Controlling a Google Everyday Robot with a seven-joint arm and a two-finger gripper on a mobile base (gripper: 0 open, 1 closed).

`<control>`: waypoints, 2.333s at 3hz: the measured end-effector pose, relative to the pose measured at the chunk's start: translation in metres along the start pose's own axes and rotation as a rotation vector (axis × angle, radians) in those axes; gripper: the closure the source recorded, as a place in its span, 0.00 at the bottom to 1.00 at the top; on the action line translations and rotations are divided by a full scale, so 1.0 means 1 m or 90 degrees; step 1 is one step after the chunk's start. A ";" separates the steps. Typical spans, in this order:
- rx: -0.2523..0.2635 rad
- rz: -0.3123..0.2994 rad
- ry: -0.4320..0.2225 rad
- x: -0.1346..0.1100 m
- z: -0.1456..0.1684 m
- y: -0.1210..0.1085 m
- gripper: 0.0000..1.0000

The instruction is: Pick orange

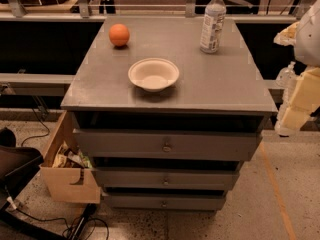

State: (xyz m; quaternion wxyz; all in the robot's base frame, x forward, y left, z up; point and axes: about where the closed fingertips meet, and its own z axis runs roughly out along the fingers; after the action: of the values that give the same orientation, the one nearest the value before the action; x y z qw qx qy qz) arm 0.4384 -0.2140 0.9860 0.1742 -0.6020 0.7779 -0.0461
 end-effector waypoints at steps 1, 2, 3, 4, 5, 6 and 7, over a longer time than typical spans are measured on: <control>0.000 0.000 0.000 0.000 0.000 0.000 0.00; 0.016 0.001 -0.038 -0.018 0.006 -0.021 0.00; 0.041 0.021 -0.137 -0.048 0.020 -0.056 0.00; 0.074 0.057 -0.271 -0.087 0.027 -0.094 0.00; 0.098 0.100 -0.406 -0.133 0.027 -0.139 0.00; 0.111 0.148 -0.478 -0.181 0.041 -0.168 0.00; 0.133 0.164 -0.495 -0.186 0.035 -0.179 0.00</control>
Offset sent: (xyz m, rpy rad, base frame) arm 0.0653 0.0301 0.0055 0.1295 -0.0853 0.0250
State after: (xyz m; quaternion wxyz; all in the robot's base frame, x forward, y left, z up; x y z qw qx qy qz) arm 0.6543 -0.0807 1.0433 0.5192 -0.4515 0.7144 0.1275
